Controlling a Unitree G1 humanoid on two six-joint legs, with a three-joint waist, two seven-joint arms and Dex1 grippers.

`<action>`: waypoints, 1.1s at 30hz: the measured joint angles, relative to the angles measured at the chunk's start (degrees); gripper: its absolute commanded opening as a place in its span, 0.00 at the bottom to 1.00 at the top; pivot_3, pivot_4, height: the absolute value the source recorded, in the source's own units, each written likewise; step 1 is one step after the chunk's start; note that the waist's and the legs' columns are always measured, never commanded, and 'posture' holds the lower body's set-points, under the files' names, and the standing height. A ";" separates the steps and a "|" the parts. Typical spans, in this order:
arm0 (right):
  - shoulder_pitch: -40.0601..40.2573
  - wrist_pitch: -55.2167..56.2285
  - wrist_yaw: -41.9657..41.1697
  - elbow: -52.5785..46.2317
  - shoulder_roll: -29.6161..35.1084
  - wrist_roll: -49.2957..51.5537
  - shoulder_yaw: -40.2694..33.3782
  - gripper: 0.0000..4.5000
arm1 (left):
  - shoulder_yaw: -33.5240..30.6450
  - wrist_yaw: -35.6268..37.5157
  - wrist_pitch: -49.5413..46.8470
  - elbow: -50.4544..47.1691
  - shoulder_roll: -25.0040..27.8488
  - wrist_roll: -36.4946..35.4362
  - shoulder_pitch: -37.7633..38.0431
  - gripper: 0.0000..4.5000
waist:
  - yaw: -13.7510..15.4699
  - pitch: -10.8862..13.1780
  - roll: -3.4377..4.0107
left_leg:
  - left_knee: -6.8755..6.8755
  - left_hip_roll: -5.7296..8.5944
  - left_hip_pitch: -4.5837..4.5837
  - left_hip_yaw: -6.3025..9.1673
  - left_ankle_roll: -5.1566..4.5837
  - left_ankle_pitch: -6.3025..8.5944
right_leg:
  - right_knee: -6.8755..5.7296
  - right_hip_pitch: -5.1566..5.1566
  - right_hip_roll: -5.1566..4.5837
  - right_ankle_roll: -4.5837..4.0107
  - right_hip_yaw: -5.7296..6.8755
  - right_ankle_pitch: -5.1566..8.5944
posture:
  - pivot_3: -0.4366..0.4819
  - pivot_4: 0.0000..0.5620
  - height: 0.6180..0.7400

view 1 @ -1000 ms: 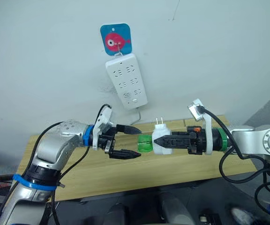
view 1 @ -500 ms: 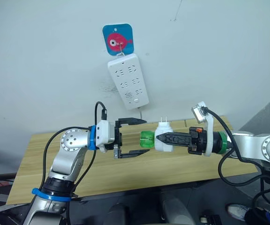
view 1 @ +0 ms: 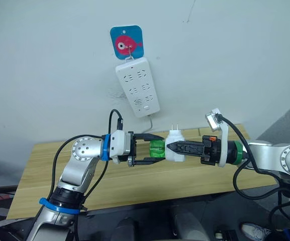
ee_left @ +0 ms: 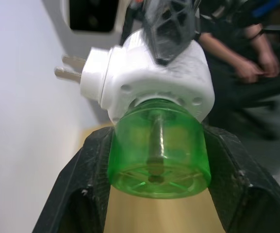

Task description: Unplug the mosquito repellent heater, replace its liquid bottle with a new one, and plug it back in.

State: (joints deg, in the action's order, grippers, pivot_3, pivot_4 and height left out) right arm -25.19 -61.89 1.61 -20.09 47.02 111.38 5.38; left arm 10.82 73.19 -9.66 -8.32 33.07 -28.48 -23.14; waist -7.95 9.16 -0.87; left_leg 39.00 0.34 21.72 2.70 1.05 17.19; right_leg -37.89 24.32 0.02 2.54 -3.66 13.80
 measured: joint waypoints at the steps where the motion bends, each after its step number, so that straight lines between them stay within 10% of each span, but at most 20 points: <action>1: -0.67 -0.28 -0.23 -0.52 0.67 -0.14 0.25 0.67 | 0.18 -0.19 -7.16 -1.23 1.44 -2.86 -1.24 0.52 | -0.06 0.00 0.00 | 0.00 0.00 -0.02 0.00 0.00 0.00 | 0.00 -0.01 0.01 0.03 0.00 0.02 | 0.31 0.24 1.00; 6: -3.07 -1.64 -3.16 -4.63 1.17 -1.55 2.61 0.67 | 3.61 4.11 -45.32 -0.74 10.41 -19.35 -11.92 0.52 | -0.17 0.07 -0.03 | -0.01 -0.05 -0.03 0.13 0.00 0.00 | -0.05 0.02 0.31 0.07 0.10 0.06 | 0.31 0.24 1.00; 12: -4.14 -0.56 -4.30 -5.31 1.26 -2.71 2.71 0.67 | 3.92 6.12 -52.26 4.33 9.61 -22.18 -14.99 0.59 | 0.04 0.08 -0.05 | -0.02 -0.08 -0.01 0.10 0.00 0.00 | -0.01 0.04 0.31 0.06 0.03 0.06 | 0.30 0.24 1.00; 17: -2.48 0.73 -1.50 -4.15 1.76 -1.65 2.71 0.67 | 3.14 5.56 -33.61 2.84 8.91 -11.48 -8.04 0.93 | 0.04 0.07 -0.04 | -0.05 -0.08 -0.03 0.07 0.01 0.00 | 0.00 0.06 0.03 -0.18 -0.26 -0.06 | 0.30 0.25 1.00; 25: 0.60 2.56 0.37 -1.12 1.96 -0.26 1.70 0.67 | -4.37 -0.18 18.12 5.03 -2.79 6.79 6.87 0.94 | 1.54 0.08 -0.05 | -0.02 -0.01 0.01 -0.08 0.01 -0.01 | 0.14 0.02 -0.21 -0.31 -0.32 -0.16 | 0.31 0.25 1.00; 33: 0.77 2.62 1.04 -1.10 1.78 0.05 1.37 0.67 | -4.21 -0.58 32.50 6.30 -5.84 8.56 7.94 0.94 | 1.96 0.07 -0.06 | 0.00 0.02 0.02 -0.07 0.00 0.00 | 0.13 -0.01 -0.07 -0.27 -0.29 -0.17 | 0.32 0.25 1.00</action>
State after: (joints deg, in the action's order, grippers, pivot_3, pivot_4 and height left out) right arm -24.42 -59.27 2.64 -21.19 48.80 111.43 6.75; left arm 6.62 72.61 22.84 -2.02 27.23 -19.92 -15.21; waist -5.98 9.23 -0.93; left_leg 39.00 0.36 21.74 2.63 1.05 17.19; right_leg -37.76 24.31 -0.04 2.27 -3.95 13.63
